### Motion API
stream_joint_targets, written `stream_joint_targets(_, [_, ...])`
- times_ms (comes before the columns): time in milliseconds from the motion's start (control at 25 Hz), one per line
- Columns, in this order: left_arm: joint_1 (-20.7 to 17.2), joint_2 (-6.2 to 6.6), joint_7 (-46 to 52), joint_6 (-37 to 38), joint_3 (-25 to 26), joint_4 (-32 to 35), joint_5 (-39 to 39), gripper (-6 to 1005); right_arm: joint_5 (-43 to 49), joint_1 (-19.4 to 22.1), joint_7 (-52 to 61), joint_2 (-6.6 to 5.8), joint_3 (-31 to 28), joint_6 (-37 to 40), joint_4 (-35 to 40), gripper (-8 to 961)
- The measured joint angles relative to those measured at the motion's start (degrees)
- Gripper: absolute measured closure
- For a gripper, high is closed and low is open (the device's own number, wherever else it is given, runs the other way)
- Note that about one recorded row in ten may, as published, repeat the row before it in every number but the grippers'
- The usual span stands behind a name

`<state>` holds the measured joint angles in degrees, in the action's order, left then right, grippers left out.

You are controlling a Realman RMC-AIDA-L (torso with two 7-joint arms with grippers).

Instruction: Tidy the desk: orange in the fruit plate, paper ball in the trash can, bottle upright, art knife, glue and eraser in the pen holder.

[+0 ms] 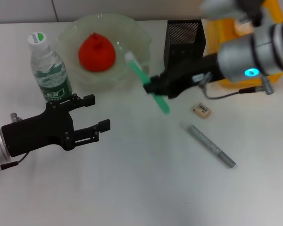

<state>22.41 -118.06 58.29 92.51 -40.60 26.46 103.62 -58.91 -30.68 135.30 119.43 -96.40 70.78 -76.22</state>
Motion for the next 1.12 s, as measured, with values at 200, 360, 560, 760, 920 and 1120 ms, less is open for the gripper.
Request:
stream_joint_targets(200, [0.0, -0.07, 0.0, 0.0, 0.1, -0.1, 0.0, 209, -13.9, 5.1, -13.4, 0.26, -8.6, 0.0, 1.7, 781])
stream_joint_targets(360, [0.0, -0.11, 0.0, 0.0, 0.1, -0.1, 0.0, 209, -21.3, 6.4, -23.5, 0.43, -14.4, 0.0, 5.3, 781])
stream_joint_targets(560, [0.0, -0.22, -0.3, 0.1, 0.1, -0.3, 0.0, 209, -27.1, 5.5, -33.3, 0.45, -19.1, -1.0, 10.1, 780])
stream_joint_targets(760, [0.0, -0.24, -0.3, 0.4, 0.1, -0.4, 0.0, 208, -27.9, 3.9, -36.3, 0.41, -20.0, -5.4, 12.0, 780])
stream_joint_targets(920, [0.0, -0.24, -0.4, 0.5, 0.1, -0.4, 0.0, 208, -27.9, 2.0, -38.6, 0.19, -20.0, -9.2, 15.7, 780])
stream_joint_targets(1120, [-0.2, -0.24, -0.5, 0.6, 0.1, -0.4, 0.0, 209, -28.2, -0.5, -41.2, 0.05, -20.1, -13.9, 21.1, 780])
